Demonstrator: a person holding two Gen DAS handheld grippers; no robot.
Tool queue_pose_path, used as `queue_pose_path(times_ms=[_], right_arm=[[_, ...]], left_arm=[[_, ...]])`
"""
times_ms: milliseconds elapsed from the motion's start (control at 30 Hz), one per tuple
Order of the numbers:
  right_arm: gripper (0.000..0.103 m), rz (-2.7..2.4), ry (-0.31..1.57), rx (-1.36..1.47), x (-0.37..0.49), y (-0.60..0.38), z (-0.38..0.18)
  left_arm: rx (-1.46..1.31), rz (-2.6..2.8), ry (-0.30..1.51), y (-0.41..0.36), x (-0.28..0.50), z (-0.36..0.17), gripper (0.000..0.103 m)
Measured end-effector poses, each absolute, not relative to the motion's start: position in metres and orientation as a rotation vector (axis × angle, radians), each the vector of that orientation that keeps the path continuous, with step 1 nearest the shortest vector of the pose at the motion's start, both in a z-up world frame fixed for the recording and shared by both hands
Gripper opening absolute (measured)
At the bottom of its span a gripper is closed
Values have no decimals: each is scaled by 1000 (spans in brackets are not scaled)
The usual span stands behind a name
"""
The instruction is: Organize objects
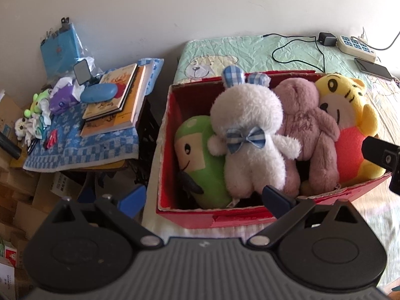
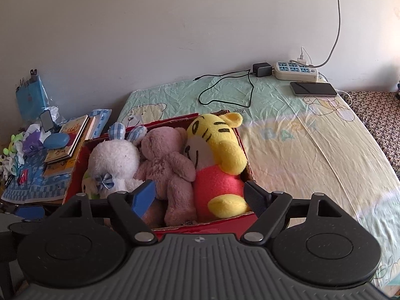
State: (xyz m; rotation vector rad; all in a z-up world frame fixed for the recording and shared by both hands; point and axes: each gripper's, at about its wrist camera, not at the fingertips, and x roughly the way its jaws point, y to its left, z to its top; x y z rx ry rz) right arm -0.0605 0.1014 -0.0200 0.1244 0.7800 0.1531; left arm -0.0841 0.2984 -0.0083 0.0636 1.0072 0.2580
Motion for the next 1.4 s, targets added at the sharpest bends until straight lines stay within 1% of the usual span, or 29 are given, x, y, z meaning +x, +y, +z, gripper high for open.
queue_pose_path(times_ms=[1000, 1400], right_arm=[[81, 155, 823, 123, -44, 101, -31], [81, 160, 811, 97, -42, 105, -32]], left_arm=[[64, 268, 1020, 304, -69, -15, 100], [59, 271, 1007, 305, -71, -16, 100]])
